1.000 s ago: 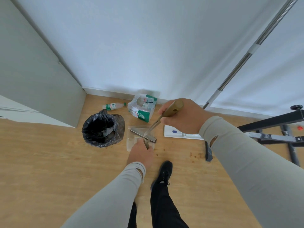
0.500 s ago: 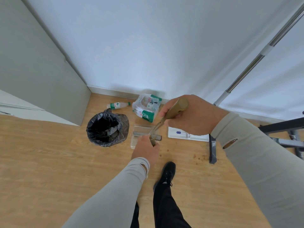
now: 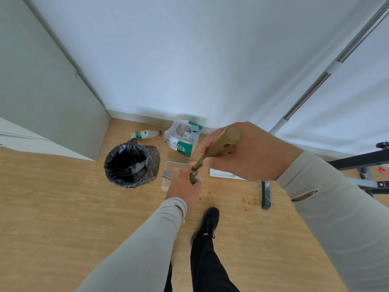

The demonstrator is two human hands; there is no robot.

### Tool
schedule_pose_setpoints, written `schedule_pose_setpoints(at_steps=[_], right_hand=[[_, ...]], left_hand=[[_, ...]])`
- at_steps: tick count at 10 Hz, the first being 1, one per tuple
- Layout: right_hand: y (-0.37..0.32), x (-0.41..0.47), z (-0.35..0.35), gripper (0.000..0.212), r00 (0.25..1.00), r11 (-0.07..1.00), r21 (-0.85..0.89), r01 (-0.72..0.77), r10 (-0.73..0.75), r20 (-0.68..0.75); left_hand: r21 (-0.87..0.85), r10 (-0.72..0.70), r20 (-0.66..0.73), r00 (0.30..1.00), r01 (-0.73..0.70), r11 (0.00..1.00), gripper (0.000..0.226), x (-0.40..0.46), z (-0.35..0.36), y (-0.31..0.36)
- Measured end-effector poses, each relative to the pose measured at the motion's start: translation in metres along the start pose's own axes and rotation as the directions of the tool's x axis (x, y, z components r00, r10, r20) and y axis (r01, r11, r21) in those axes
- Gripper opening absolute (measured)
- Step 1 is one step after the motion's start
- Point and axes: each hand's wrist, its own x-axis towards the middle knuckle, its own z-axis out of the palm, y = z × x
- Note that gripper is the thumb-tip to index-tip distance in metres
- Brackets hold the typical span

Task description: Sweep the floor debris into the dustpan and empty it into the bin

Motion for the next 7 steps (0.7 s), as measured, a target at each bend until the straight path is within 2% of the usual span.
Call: schedule_pose_setpoints(at_steps=[3, 4, 5, 6, 7], right_hand=[[-0.005, -0.007, 0.012, 0.012, 1.0, 0.999, -0.032, -0.01, 0.01, 0.005], [-0.005, -0.011, 0.013, 0.011, 0.999, 0.999, -0.027, -0.035, 0.034, -0.03], [-0.003, -0.016, 0.014, 0.018, 0.996, 0.997, 0.016, -0.08, 0.08, -0.037], [0.002, -0.024, 0.016, 0.046, 0.986, 0.978, 0.133, -0.162, 0.165, -0.011], [0.007, -0.037, 0.02, 0.055, 0.975, 0.957, 0.204, -0.204, 0.217, -0.044]], left_hand=[[-0.1, 0.0, -0.088, 0.996, -0.009, 0.995, 0.025, 0.002, 0.004, 0.008], [-0.06, 0.001, -0.099, 0.995, -0.007, 0.998, 0.027, 0.001, 0.003, 0.009], [-0.052, -0.013, -0.025, 1.0, 0.012, 0.999, 0.052, -0.009, -0.005, 0.007], [-0.015, -0.019, 0.074, 0.997, 0.02, 1.0, 0.076, -0.024, -0.024, 0.01], [0.089, -0.022, 0.132, 0.991, 0.011, 0.996, 0.071, -0.039, -0.047, 0.016]])
